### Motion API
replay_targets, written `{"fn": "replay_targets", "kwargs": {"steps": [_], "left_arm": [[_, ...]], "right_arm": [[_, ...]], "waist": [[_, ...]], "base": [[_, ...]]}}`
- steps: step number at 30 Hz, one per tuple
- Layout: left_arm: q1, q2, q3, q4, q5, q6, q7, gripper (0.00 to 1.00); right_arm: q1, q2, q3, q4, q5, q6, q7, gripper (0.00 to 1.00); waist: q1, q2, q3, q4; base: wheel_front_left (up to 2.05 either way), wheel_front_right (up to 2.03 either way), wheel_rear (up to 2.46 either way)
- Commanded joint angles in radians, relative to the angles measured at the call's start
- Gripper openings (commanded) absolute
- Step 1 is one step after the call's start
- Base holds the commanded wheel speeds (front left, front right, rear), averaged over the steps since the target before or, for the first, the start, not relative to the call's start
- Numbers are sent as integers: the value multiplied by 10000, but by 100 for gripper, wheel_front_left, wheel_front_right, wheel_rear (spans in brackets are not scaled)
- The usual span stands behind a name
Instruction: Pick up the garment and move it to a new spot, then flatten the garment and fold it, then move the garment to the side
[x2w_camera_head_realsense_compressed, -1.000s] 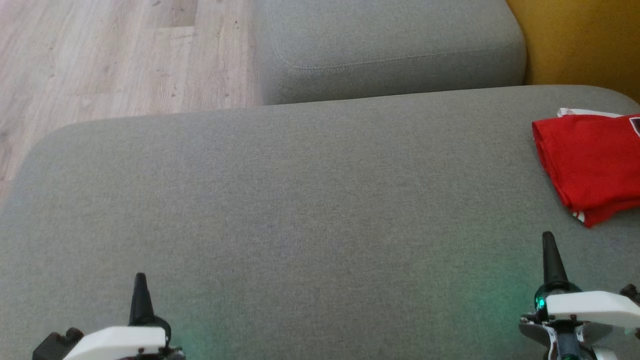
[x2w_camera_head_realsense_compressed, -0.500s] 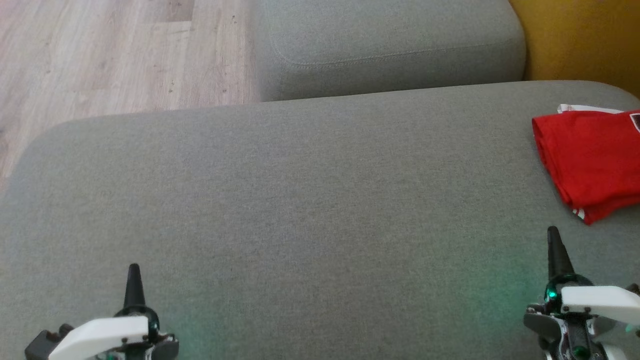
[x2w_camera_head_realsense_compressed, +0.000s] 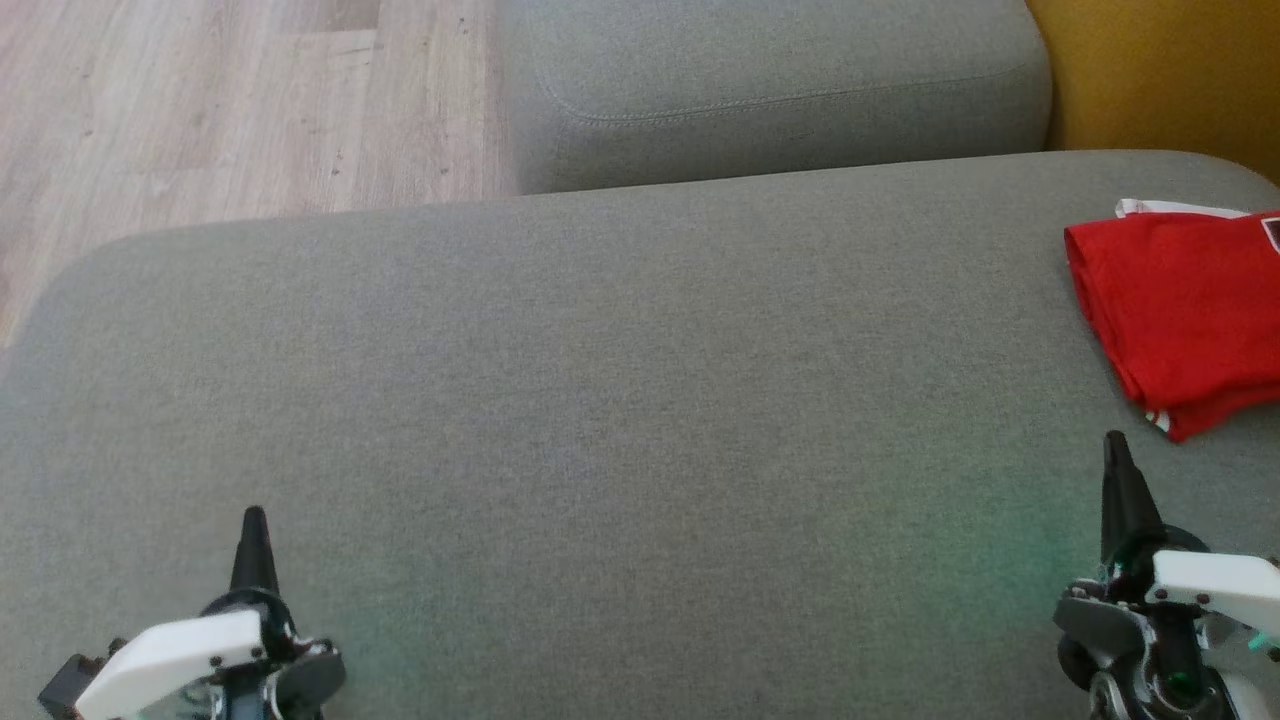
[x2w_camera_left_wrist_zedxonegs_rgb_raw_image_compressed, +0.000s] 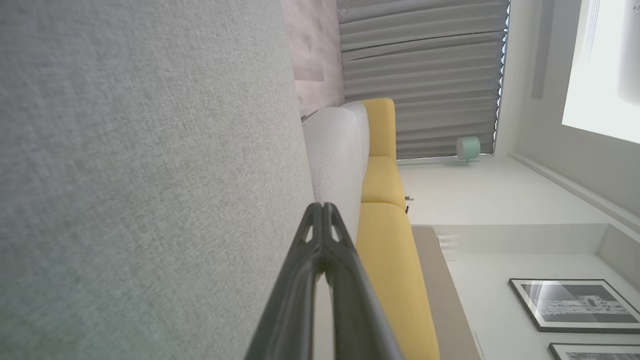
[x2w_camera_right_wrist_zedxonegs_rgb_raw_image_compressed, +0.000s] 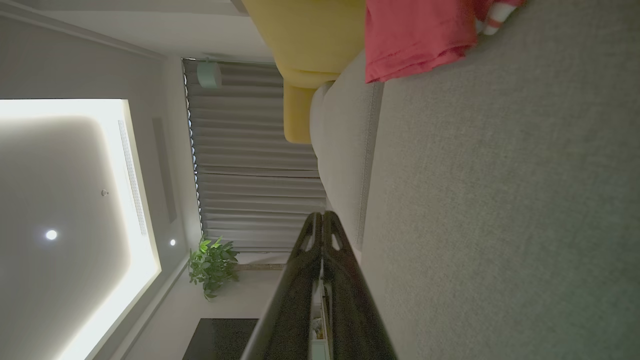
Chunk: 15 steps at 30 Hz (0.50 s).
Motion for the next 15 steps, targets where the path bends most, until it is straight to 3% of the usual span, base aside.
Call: {"fn": "replay_targets", "kwargs": {"steps": [1,6,15], "left_arm": [[-688,127,428,-254,-352,-147,93,0],[-821,121,553,-221,-923,-237,245,0],[-828,93,595,-218,-904,-240,281,0]], "right_arm": [[-606,-197,110,-306,393,-7,107,0],[-716,-194,33,-286,985,-7,256,0],[-722,-168,-5,-283,969,-7,289,0]], "waist": [[0,0,13,-5],[0,0,48,-18],[0,0,49,-19]], "base": [[0,0,0],[0,0,0],[0,0,0]]}}
